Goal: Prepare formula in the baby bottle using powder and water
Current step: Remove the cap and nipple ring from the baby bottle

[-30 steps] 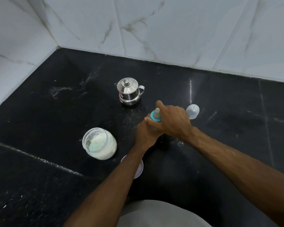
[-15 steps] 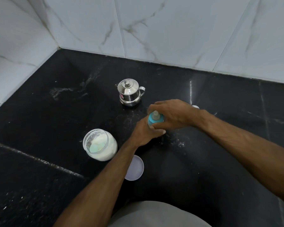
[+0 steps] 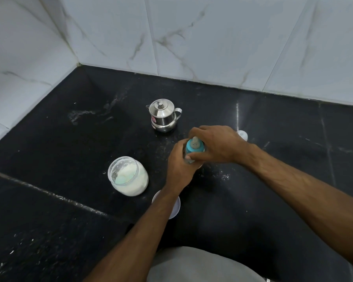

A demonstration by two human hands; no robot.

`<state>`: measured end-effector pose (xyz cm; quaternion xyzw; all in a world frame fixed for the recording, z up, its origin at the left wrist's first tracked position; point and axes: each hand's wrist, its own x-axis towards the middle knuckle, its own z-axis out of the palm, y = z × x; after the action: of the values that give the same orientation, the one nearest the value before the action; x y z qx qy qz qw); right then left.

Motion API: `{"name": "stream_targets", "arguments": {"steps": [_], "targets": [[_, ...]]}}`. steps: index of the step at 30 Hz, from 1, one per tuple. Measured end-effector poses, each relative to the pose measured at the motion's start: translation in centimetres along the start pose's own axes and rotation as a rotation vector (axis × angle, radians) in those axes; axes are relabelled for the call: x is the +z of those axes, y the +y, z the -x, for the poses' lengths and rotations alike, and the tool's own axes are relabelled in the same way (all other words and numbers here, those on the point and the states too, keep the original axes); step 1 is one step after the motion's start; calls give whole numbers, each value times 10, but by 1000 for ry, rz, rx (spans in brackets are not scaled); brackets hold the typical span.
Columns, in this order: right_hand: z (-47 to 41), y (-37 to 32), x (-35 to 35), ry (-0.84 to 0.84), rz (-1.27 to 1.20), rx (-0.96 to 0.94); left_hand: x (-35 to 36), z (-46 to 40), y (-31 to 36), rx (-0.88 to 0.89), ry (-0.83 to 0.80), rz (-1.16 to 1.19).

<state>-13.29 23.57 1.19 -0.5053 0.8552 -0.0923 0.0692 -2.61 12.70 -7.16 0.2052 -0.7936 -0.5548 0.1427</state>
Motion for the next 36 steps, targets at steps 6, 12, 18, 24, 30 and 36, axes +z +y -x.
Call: {"name": "stream_targets", "arguments": {"steps": [6, 12, 18, 24, 30, 36], "targets": [[-2, -14, -8, -61, 40, 6, -4, -2, 2, 9, -37, -22], [-4, -9, -20, -200, 15, -30, -5, -1, 4, -6, -56, -39], [-4, -18, -18, -143, 84, -12, -3, -3, -1, -38, -57, -46], [-2, -17, -25, -245, -89, 19, -3, -3, 4, -46, -50, -68], [-5, -22, -22, -194, -32, 15, -3, -1, 4, -31, -49, -76], [-3, -23, -29, -204, -83, 86, -3, -1, 3, -39, -45, -58]]}}
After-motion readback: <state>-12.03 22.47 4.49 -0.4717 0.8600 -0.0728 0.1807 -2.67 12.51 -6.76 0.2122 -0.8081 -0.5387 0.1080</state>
